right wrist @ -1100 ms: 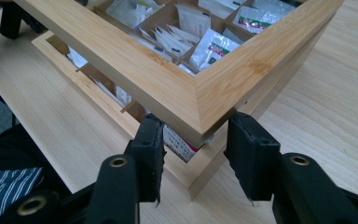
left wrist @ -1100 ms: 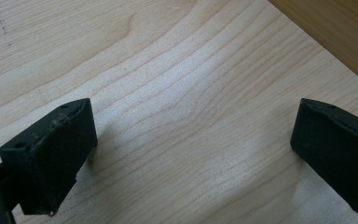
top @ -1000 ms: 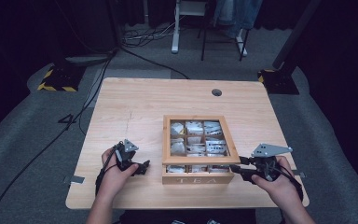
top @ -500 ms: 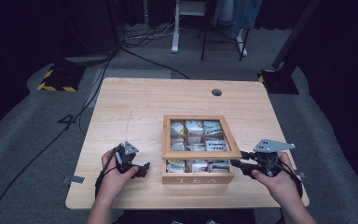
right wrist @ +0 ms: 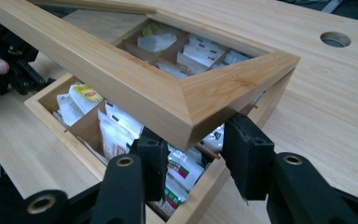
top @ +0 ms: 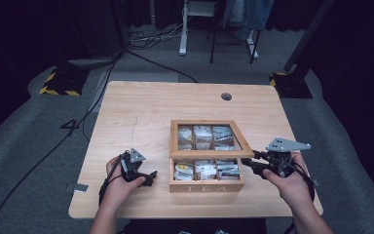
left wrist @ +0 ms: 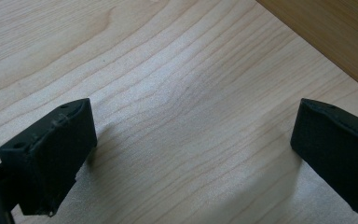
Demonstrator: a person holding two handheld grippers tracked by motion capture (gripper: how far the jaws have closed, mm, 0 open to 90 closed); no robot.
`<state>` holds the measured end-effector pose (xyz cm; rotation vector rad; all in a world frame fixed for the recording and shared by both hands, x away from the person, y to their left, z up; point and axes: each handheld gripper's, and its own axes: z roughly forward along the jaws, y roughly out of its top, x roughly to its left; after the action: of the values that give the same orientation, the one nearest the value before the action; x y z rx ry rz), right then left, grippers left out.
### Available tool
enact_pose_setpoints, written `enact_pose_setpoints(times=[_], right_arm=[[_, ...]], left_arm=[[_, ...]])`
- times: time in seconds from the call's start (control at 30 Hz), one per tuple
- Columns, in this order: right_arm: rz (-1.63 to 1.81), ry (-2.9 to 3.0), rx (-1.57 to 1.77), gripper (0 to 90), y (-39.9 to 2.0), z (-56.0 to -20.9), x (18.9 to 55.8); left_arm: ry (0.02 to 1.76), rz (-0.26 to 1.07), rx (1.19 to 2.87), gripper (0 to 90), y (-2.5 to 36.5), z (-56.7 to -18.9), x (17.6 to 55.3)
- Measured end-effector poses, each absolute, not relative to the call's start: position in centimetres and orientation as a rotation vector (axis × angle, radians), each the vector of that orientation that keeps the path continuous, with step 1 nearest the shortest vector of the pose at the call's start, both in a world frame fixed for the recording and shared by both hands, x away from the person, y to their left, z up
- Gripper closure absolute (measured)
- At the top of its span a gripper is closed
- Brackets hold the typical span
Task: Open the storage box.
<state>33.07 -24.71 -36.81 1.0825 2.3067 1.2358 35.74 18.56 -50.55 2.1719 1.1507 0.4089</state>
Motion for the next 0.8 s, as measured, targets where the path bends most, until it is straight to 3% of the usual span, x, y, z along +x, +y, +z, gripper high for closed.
enact_pose_setpoints(times=[0.8], right_arm=[[1.258, 2.169, 1.156, 63.2, -24.0, -35.1, 35.1]], left_arm=[[1.152, 0.405, 2.174, 0.4, 18.2, -50.5, 36.5]])
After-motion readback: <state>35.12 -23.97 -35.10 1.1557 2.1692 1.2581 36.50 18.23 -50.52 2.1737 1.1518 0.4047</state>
